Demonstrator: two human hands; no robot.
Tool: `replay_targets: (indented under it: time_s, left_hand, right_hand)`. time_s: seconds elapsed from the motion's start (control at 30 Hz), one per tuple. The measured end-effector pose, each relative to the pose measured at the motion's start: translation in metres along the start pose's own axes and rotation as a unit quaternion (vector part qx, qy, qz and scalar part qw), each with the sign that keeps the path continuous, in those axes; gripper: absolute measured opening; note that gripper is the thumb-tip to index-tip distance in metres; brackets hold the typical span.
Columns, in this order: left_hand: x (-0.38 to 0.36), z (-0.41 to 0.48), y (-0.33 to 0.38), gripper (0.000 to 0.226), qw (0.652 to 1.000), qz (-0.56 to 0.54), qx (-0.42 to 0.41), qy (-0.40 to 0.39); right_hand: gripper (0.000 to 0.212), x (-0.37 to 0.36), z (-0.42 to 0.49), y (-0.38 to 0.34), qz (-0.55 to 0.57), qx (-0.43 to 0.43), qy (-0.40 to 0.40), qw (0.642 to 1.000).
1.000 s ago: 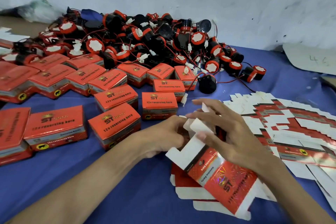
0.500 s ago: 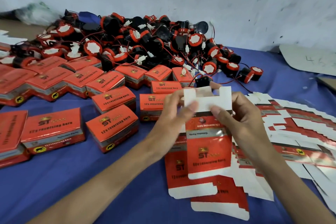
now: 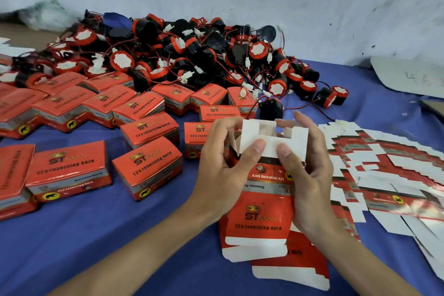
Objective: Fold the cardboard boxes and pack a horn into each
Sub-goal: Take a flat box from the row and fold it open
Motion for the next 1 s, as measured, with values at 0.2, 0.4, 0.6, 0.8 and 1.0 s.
replay_targets:
  time_s: [0.2, 0.4, 0.6, 0.8, 1.0]
  left_hand:
    - [-0.001, -0.001, -0.004, 0.036, 0.999, 0.016, 0.030, 0.003]
    - [-0.007, -0.006, -0.007, 0.022, 0.999, -0.020, 0.041, -0.001]
    - [-0.006, -0.006, -0.008, 0.038, 0.999, -0.029, 0.018, 0.020]
    - [-0.003, -0.007, -0.011, 0.034, 0.997, -0.021, 0.037, 0.067]
    - [-0.007, -0.006, -0.012, 0.036, 0.991, -0.077, 0.088, 0.063]
  right_hand:
    - [0.036, -0.001, -0.002, 0.005, 0.025, -0.035, 0.004, 0.999]
    - [0.023, 0.004, 0.000, 0.007, 0.079, -0.035, 0.030, 0.996]
    - [0.044, 0.005, 0.000, 0.005, 0.036, -0.005, 0.049, 0.998]
    - [0.033, 0.005, -0.001, 0.012, 0.076, -0.019, 0.058, 0.995]
    - [0.034, 0.005, 0.000, 0.014, 0.078, -0.026, 0.053, 0.995]
Point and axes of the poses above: each hand's wrist, its own z-axis towards the middle knuckle, its own x-axis out of the back of the hand, y = z × x, the point moved 6 cm from there along z, towards the middle knuckle, and after that the axes turned 10 degrees about -y, right-handed, at the moved point
